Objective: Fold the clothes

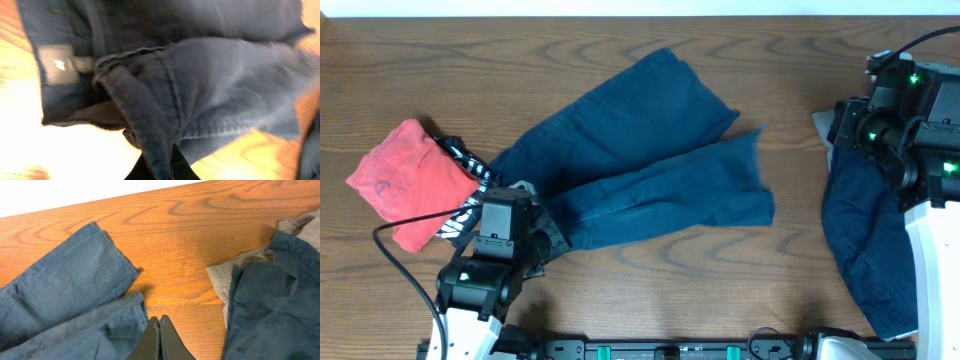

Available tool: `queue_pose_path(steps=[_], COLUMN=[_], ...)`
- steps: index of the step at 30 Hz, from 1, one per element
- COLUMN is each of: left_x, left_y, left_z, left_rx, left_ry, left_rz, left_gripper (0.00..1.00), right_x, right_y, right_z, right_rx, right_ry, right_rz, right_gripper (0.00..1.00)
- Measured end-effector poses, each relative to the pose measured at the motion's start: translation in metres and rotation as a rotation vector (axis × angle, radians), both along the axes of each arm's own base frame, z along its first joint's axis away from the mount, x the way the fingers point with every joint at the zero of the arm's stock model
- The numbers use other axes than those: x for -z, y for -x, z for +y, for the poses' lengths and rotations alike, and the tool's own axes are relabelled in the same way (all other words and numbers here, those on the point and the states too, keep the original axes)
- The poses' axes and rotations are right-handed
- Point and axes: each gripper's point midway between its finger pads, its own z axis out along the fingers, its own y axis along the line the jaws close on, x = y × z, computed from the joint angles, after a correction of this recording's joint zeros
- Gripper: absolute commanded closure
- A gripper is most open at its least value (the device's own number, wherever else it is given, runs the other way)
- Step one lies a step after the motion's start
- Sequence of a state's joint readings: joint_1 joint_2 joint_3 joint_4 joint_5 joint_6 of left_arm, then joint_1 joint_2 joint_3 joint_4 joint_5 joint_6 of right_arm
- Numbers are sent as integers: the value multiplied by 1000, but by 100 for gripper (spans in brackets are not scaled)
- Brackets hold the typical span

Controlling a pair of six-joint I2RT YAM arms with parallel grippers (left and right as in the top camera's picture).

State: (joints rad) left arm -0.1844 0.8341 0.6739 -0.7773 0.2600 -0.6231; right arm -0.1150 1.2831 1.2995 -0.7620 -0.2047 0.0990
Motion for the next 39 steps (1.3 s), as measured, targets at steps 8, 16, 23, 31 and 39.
queue_pose_path(steps=[8,16,23,31,39], left_x=[-14,-9,-9,-8,-7], left_y=[7,15,17,17,17], left_z=[-7,-7,-6,-6,-4], left_rx=[53,57,62,60,55], left_ry=[28,24,20,15,5], left_rz=[-26,13,18,20,22], left_gripper=[94,94,94,94,94], right_x=[17,75,154,204,229], right_y=[28,14,-14,-42,-43], right_z=[6,48,84,107,121], right_rx=[-19,-110,-112,-66,-31], right_ry=[-22,-135,-206,-280,-318], right_rz=[119,321,505,543,597], right_gripper=[76,54,43,37,46])
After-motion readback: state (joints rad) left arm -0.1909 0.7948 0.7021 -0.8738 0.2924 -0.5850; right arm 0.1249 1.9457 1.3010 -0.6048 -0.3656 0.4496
